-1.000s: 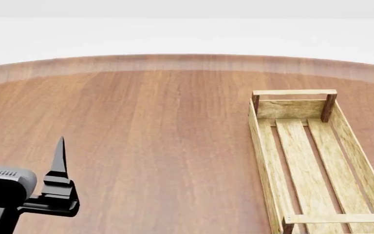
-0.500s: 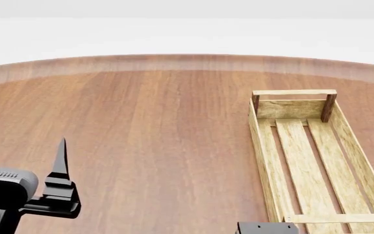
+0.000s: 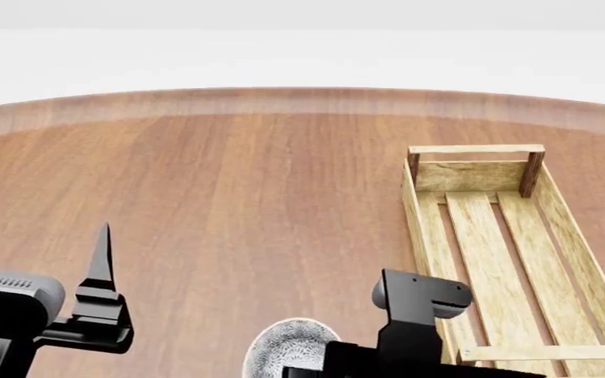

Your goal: Stack the right bowl on the left bowl and place them in the tray.

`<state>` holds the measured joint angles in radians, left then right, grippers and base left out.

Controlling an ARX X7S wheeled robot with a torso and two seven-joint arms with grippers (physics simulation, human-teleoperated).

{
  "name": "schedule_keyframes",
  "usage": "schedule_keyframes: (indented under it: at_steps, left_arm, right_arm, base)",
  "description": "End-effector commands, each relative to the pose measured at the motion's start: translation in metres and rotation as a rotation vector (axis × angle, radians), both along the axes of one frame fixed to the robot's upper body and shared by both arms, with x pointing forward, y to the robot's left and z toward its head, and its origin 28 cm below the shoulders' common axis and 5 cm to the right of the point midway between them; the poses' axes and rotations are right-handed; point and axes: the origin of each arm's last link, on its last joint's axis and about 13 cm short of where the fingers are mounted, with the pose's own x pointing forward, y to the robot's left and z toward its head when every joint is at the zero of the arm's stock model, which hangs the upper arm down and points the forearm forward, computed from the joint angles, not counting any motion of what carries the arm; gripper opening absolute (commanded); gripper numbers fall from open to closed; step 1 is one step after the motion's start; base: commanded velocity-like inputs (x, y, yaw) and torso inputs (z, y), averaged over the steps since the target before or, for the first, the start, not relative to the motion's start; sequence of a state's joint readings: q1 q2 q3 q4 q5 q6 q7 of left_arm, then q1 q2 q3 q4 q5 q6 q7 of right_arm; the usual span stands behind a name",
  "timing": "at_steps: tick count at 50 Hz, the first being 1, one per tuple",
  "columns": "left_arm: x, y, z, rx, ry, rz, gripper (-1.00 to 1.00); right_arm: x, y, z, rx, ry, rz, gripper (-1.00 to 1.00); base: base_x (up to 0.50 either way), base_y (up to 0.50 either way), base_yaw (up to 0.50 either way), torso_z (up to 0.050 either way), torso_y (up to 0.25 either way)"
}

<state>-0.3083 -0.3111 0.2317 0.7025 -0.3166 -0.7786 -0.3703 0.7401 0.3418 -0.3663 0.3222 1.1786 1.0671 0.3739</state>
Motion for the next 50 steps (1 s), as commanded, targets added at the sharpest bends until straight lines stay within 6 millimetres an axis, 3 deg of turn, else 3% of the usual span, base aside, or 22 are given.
schedule_keyframes:
  at_steps: [1,6,18,25,32,41,50]
  left_arm:
    - [0.002,0.001,0.0,-0.013,-0.008,0.003,1.0]
    - [0.002,0.0,0.0,-0.009,-0.008,0.002,1.0]
    - [0.002,-0.002,0.003,-0.003,-0.013,-0.004,1.0]
    - [0.003,-0.003,0.005,0.0,-0.016,-0.004,1.0]
    - [0.001,-0.002,0.008,0.002,-0.02,-0.004,1.0]
    - [-0.002,-0.003,0.01,0.001,-0.026,-0.006,1.0]
    - [-0.008,-0.001,0.01,0.001,-0.032,-0.004,1.0]
  right_arm:
    - [0.021,0.012,0.007,0.089,-0.023,0.003,-1.0]
    - [0.025,0.019,0.009,0.107,-0.015,0.024,-1.0]
    - [0.033,0.063,0.021,0.212,0.025,0.146,-1.0]
    - [0.022,0.094,0.03,0.243,0.043,0.27,-1.0]
    - [0.017,0.119,0.027,0.26,0.074,0.373,-1.0]
    - [0.009,0.142,0.024,0.239,0.08,0.51,-1.0]
    - [-0.016,0.162,0.012,0.157,0.138,0.68,-1.0]
  base:
    - [0.0,0.0,0.0,0.0,0.0]
    - [0.0,0.0,0.0,0.0,0.0]
    - [0.0,0.0,0.0,0.0,0.0]
    - [0.0,0.0,0.0,0.0,0.0]
    - [0.0,0.0,0.0,0.0,0.0]
    - [0.0,0.0,0.0,0.0,0.0]
    - [0.0,0.0,0.0,0.0,0.0]
